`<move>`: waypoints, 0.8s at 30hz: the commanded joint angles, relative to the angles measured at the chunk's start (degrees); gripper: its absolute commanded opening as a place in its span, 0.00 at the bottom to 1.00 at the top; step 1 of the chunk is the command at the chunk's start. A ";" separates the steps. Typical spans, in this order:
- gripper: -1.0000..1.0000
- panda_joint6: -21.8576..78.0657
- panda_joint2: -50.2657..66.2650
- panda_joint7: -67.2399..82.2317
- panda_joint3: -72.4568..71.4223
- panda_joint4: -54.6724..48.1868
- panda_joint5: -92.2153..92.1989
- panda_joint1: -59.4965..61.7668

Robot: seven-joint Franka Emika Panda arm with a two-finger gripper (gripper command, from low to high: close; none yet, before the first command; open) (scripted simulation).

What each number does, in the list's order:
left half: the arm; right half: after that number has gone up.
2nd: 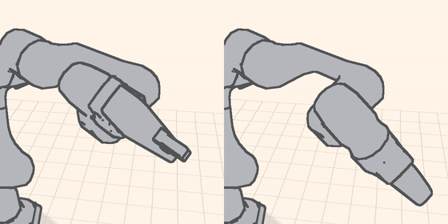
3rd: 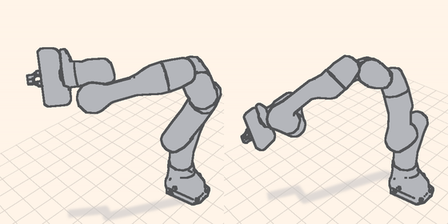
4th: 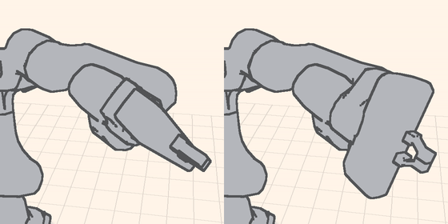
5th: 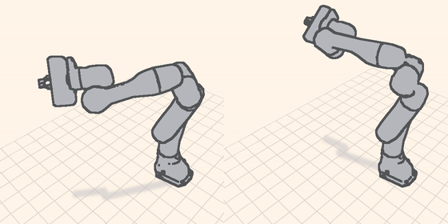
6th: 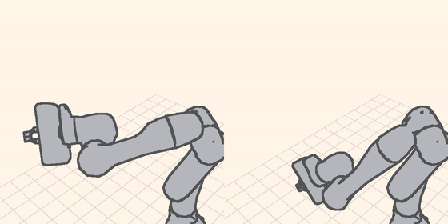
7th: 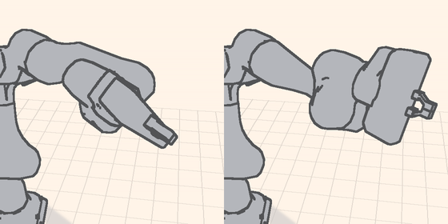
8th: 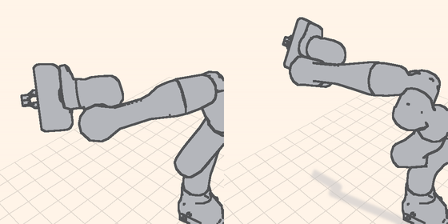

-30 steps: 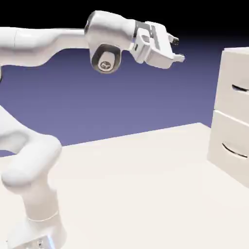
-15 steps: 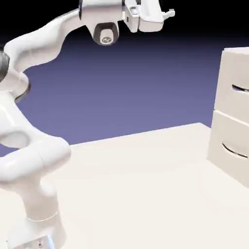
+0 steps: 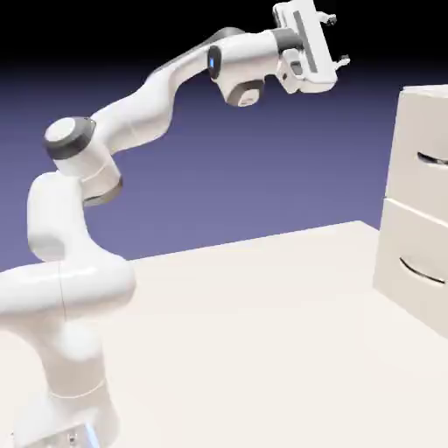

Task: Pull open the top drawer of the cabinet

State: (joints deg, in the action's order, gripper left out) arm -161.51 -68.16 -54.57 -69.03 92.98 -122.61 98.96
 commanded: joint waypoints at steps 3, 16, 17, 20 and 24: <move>0.50 0.76 -2.17 -0.74 -4.21 -4.15 -7.48 6.08; 0.50 2.81 -10.33 -4.68 -19.26 -21.11 -33.61 29.21; 0.50 2.13 -10.72 -5.97 -19.20 -23.19 -32.90 30.53; 0.50 0.07 -11.90 -9.84 -19.02 -29.42 -30.76 34.49; 0.50 -2.66 -13.47 -15.00 -18.78 -37.73 -27.92 39.77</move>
State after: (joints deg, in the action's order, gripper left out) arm -164.18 -81.63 -69.57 -87.81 55.26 -150.53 138.72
